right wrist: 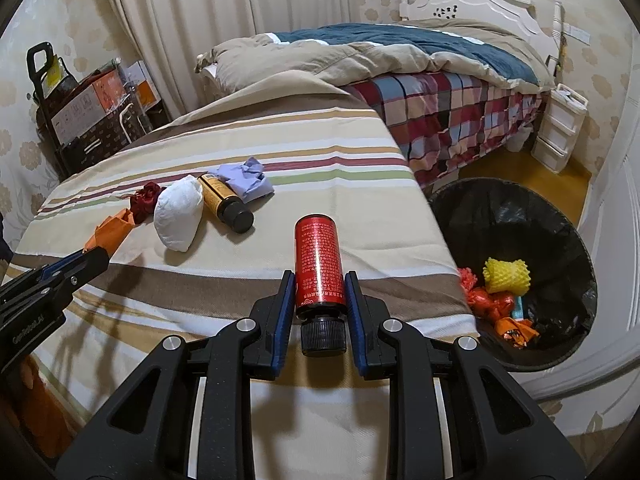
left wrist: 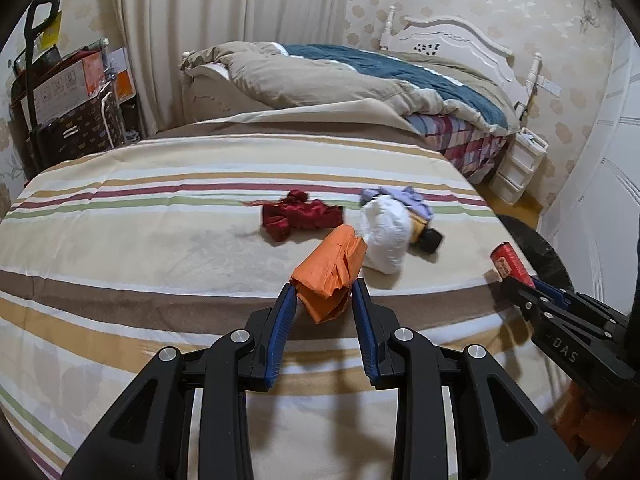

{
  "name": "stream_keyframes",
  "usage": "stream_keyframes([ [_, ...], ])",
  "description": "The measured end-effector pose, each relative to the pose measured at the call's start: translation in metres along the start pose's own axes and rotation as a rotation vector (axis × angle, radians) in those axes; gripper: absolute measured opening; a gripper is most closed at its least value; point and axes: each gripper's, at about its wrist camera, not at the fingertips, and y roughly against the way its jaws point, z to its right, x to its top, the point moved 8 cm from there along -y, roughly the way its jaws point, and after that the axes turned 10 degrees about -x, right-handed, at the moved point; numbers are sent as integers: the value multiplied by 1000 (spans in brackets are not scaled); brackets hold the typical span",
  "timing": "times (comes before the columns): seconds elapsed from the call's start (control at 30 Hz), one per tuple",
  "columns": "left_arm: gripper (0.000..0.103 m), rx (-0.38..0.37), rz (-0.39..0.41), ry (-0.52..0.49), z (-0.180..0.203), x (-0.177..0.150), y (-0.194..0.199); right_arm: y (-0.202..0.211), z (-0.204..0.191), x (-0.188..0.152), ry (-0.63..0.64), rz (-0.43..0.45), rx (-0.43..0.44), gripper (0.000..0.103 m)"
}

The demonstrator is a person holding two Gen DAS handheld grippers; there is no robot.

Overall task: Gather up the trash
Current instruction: 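Carry the orange cloth in the left tool while the right tool carries the red bottle to the bin, then open the left tool over the bin while the right tool releases the red bottle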

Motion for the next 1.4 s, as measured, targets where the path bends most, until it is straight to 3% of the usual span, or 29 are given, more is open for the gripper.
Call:
stream_keyframes([
  [0.4,32,-95,44,-74,65,12,1,18,48,11,-75,53,-61,24],
  [0.77,32,-191,31,-150,139,28,-37,17,122,27,-160,87,-159,24],
  [1.4,32,-203,-38,-261,216,33,-106,-25,198,26,-254,41,-232,24],
])
